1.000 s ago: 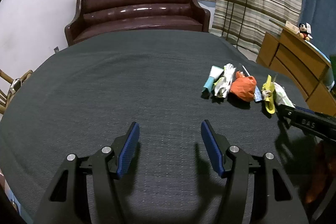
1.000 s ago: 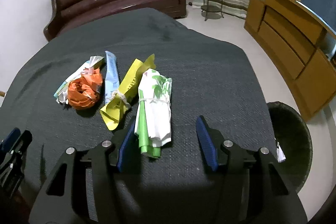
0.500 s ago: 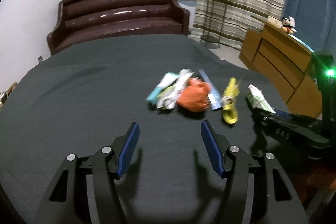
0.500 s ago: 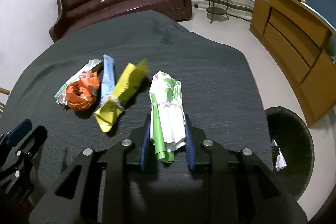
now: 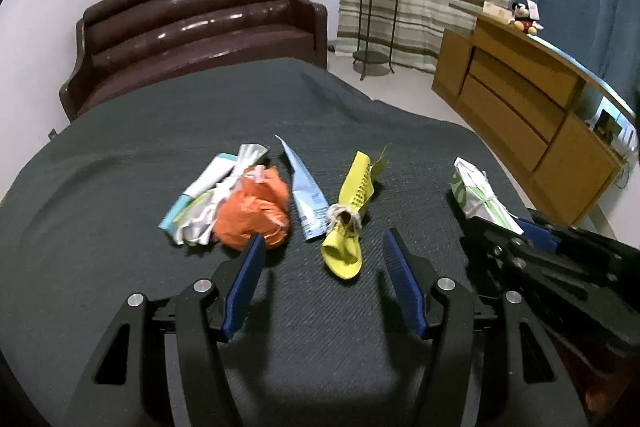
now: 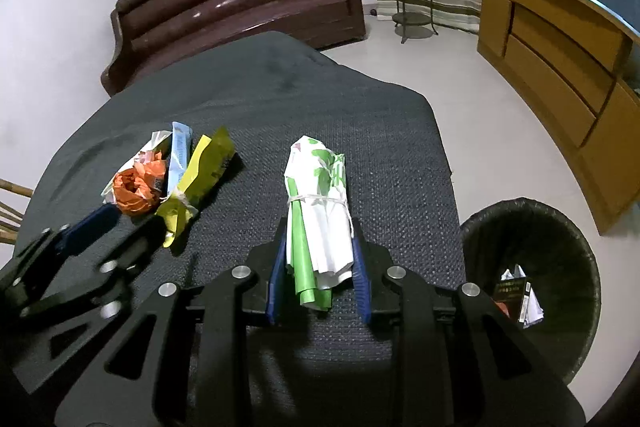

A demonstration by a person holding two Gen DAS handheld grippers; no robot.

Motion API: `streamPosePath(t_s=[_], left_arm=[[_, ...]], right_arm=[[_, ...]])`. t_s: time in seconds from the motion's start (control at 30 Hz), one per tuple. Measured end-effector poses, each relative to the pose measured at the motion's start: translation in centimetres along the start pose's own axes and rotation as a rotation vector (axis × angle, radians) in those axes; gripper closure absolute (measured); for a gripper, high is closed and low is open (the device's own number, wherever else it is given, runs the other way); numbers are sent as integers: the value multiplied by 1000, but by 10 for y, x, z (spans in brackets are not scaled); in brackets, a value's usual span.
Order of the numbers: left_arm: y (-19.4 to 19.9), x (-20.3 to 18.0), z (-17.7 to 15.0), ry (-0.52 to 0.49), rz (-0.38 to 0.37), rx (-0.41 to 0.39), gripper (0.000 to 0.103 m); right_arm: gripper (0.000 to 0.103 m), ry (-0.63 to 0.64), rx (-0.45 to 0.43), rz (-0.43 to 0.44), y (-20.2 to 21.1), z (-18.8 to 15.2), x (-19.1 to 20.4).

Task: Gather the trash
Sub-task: 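Grasp the yellow wrapper with the left gripper while the right holds the package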

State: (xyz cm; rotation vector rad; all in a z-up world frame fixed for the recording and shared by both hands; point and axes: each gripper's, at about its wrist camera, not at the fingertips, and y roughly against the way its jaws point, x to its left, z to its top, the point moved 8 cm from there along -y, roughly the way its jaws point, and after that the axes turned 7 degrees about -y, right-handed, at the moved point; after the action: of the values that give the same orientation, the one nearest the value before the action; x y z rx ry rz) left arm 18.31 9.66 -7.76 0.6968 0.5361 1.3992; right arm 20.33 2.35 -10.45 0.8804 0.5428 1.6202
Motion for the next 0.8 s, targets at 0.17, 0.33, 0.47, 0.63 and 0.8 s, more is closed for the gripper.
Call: streamPosePath(t_s=[0.17, 0.33, 0.47, 0.63, 0.8], left_arm=[[-8, -8, 4, -11, 2, 18, 51], [-19, -14, 1, -13, -16, 58, 72], [-17, -17, -1, -23, -21, 52, 79], [-11, -18, -3, -27, -21, 33, 79], [-2, -18, -9, -20, -26, 20, 79]], right_arm=[[75, -4, 6, 36, -3, 1, -4], [75, -6, 7, 56, -4, 2, -4], [75, -3, 6, 61, -2, 0, -5], [75, 5, 1, 57, 0, -2, -4], [75, 15, -8, 42, 6, -6, -1]])
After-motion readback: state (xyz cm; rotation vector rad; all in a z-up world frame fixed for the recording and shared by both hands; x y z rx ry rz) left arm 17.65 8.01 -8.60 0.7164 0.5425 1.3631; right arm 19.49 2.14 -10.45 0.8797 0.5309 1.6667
